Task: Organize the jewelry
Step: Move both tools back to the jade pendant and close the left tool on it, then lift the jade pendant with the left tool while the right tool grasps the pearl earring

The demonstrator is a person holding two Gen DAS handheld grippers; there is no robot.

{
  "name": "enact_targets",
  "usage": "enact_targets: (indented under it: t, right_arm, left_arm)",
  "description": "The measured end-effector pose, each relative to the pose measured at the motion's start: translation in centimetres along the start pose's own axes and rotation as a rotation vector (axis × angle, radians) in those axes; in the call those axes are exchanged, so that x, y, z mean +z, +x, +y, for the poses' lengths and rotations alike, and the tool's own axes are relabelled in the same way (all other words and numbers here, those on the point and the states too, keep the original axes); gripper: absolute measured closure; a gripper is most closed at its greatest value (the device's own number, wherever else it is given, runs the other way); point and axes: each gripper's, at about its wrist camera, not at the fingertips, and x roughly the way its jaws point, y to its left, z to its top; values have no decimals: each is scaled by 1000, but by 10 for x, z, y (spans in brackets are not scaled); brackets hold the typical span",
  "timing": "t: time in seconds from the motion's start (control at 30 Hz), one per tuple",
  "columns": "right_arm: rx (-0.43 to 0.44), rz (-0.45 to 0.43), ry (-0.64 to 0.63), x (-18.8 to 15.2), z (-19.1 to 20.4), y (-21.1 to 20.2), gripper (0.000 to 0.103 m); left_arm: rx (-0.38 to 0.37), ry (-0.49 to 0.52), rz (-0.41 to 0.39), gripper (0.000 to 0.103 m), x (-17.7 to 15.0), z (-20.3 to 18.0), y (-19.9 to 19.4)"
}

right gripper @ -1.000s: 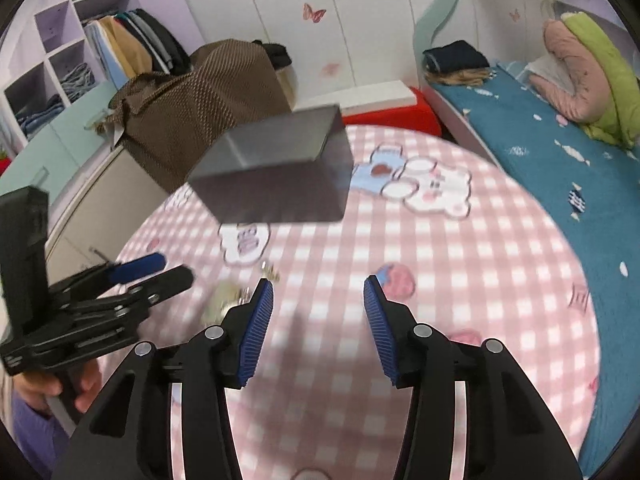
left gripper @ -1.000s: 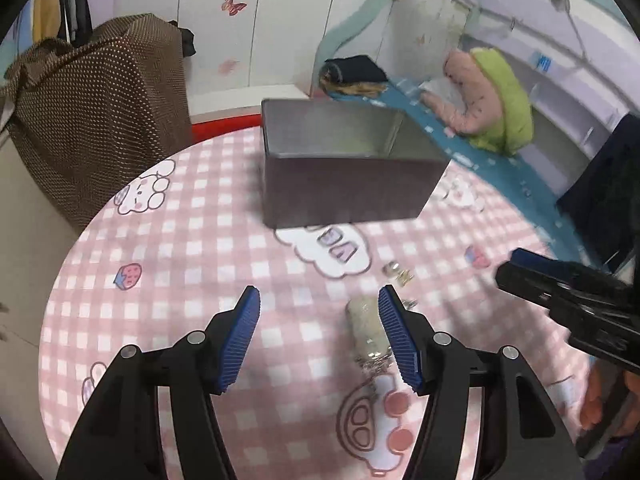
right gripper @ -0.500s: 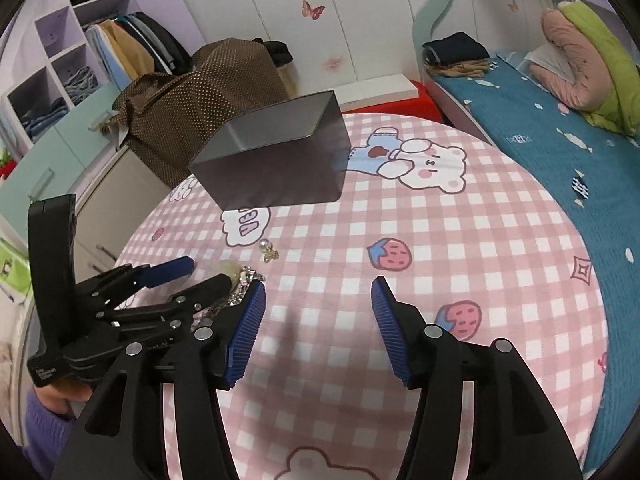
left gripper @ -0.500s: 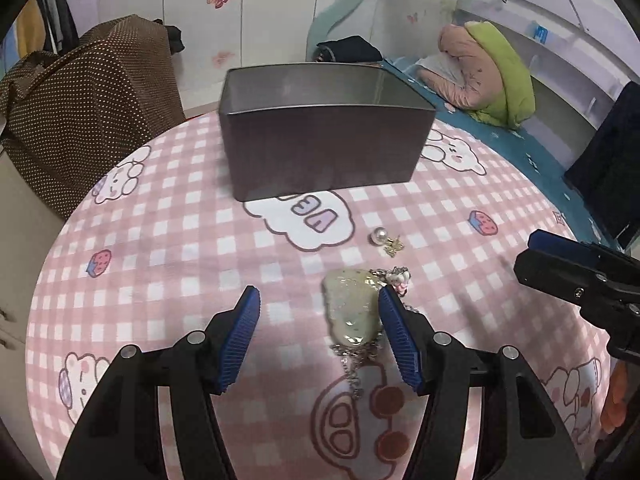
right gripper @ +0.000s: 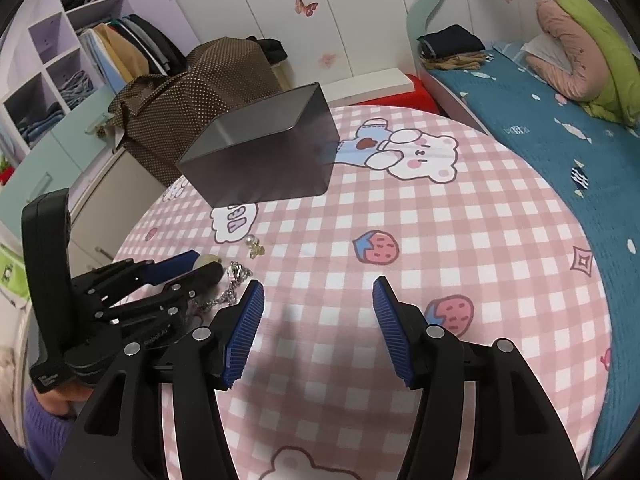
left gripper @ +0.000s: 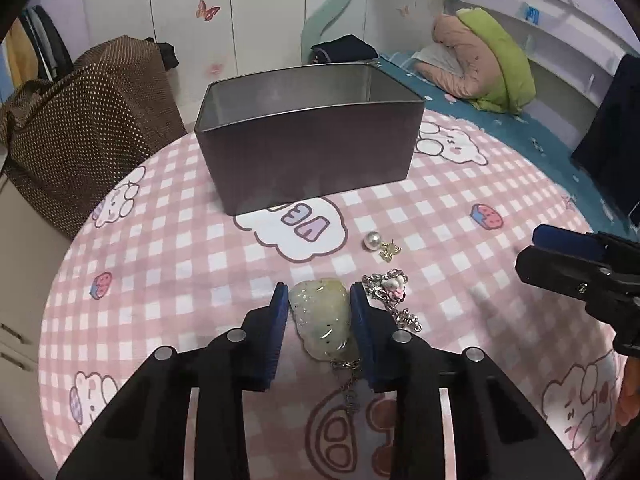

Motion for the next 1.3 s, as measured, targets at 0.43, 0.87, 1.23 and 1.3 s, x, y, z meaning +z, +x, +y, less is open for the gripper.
enact_targets:
  t: [0.43,0.87,1.23,1.3]
  right_arm:
    - [-50,7,-73,8,24,19,47]
    - [-98,39,-213,29,65,62,56]
    - [-128,88,-310,28,83,84,86]
    - [-117,92,-321,28,85,85,91]
  left_arm:
    - [-99,-149,-47,78,-2,47,-29]
    - [-102,-169,-49,89,-4,62,-28]
    - [-110,-166,-21,82,-15,58,-17]
    - [-123,-163,-23,72,-15,57,-18]
